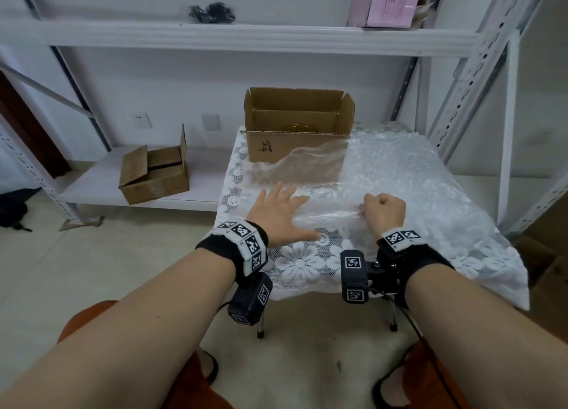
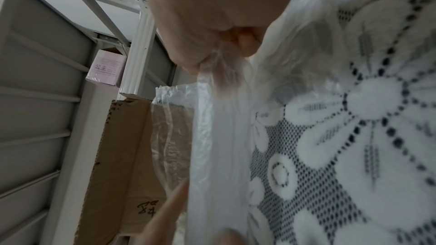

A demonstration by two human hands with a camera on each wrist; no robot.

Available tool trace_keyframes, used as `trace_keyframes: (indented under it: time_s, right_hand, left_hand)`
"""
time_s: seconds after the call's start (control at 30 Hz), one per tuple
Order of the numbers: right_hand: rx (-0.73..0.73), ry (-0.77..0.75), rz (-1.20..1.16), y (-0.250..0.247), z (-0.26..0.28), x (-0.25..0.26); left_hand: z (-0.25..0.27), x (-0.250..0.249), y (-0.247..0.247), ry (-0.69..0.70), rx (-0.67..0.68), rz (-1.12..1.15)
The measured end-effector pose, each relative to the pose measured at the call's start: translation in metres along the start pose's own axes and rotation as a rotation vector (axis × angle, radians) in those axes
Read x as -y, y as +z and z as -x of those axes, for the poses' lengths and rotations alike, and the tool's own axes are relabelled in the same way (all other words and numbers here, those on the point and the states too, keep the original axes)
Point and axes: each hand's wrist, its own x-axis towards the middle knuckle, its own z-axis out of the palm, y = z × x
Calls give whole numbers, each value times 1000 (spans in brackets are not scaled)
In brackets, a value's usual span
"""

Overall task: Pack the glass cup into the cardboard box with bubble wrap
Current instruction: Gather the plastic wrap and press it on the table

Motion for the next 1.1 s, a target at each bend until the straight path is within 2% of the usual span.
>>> trace_keyframes:
  time_s: [0.1, 0.33, 0.53, 0.6, 0.67, 0.73, 0.83, 0.87, 0.93, 1.1]
  right_hand:
    - [1, -11, 25, -4, -2, -3]
    - [-3, -10, 34, -13, 3, -1]
    - [-4, -1, 283, -13, 4, 4]
    - [-1, -119, 448, -13, 6, 6]
    - [1, -415, 605, -8, 13, 11]
    - [186, -649, 671, 1, 22, 17]
    - [629, -676, 843, 11, 34, 23]
    - [713, -671, 936, 13, 36, 23]
    - [746, -682, 1072, 13, 35, 20]
    - [657, -573, 1175, 1, 18, 18]
  left_hand:
    - [-1, -1, 11, -50, 117, -105]
    - [0, 2, 16, -115, 187, -126]
    - [0, -1, 16, -113, 248, -82]
    - [0, -3, 17, -116, 263, -99]
    - [-1, -5, 15, -114, 270, -115]
    - [-3, -7, 12, -97, 275, -127]
    - [-4, -10, 5, -84, 282, -119]
    - [-4, -11, 1, -84, 283, -107]
    - [-2, -12, -6, -83, 285, -61]
    - [1, -3, -16, -101, 315, 73]
